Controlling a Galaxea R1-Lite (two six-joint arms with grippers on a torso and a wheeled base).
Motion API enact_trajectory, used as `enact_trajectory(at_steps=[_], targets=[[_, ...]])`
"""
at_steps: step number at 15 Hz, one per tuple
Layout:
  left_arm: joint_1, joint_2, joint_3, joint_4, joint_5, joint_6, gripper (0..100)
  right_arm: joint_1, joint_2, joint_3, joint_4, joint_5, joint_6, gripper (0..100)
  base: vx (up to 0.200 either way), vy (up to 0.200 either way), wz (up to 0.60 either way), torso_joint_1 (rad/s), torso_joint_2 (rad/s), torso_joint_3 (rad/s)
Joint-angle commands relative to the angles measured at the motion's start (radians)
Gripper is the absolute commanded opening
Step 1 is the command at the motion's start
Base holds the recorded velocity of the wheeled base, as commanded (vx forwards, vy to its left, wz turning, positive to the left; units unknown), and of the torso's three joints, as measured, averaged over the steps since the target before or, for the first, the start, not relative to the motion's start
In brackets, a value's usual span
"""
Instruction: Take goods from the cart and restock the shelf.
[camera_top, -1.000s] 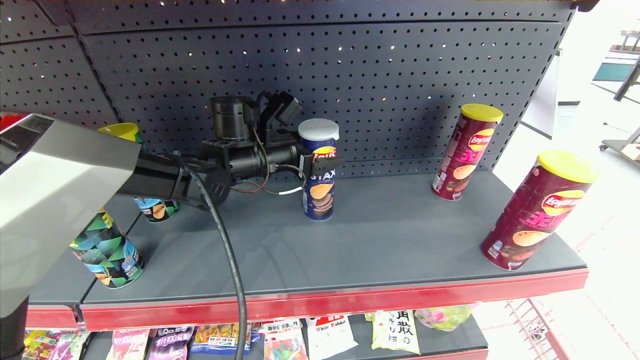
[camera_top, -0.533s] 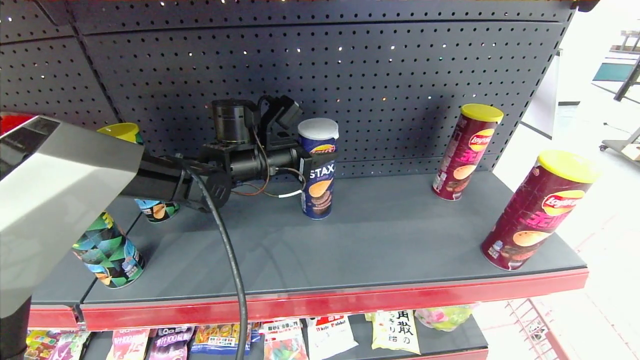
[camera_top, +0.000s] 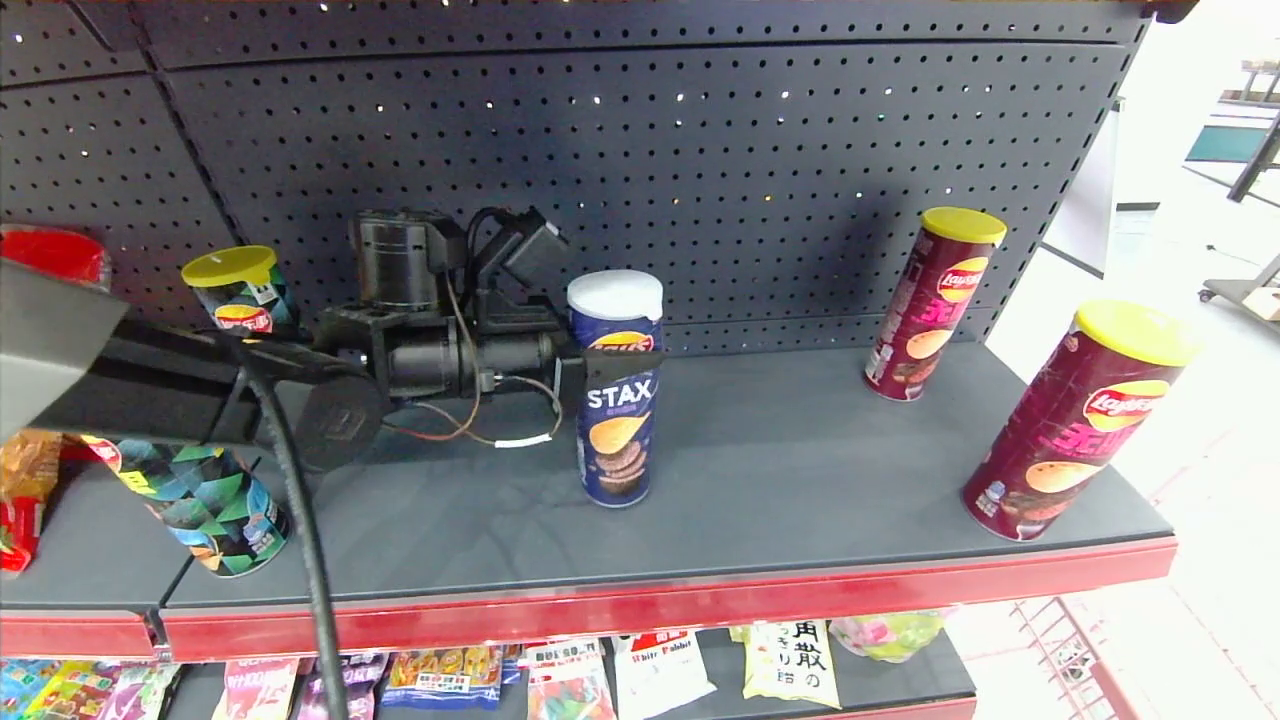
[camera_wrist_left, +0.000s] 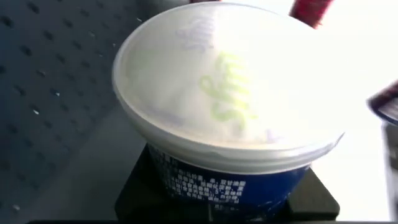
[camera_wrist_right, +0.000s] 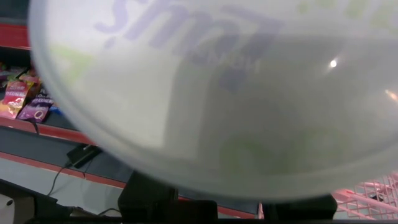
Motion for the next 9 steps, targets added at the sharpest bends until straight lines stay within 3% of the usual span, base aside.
enact_trajectory(at_steps=[1,5,9], targets=[[0.0,-0.133,0.141,-0.012,-0.046,0.004,0,-0.001,0.001,0.0,0.0,0.001,-0.001,0,0.0,0.0,0.0,0.0,0.0,0.0],[0.001,-0.093,0.168,-0.138,-0.066,0.006,0,-0.001,0.001,0.0,0.0,0.001,0.0,0,0.0,0.0,0.0,0.0,0.0,0.0],[0.0,-0.09,0.19,-0.142,-0.107,0.012,0,-0.001,0.001,0.0,0.0,0.001,0.0,0,0.0,0.0,0.0,0.0,0.0,0.0]])
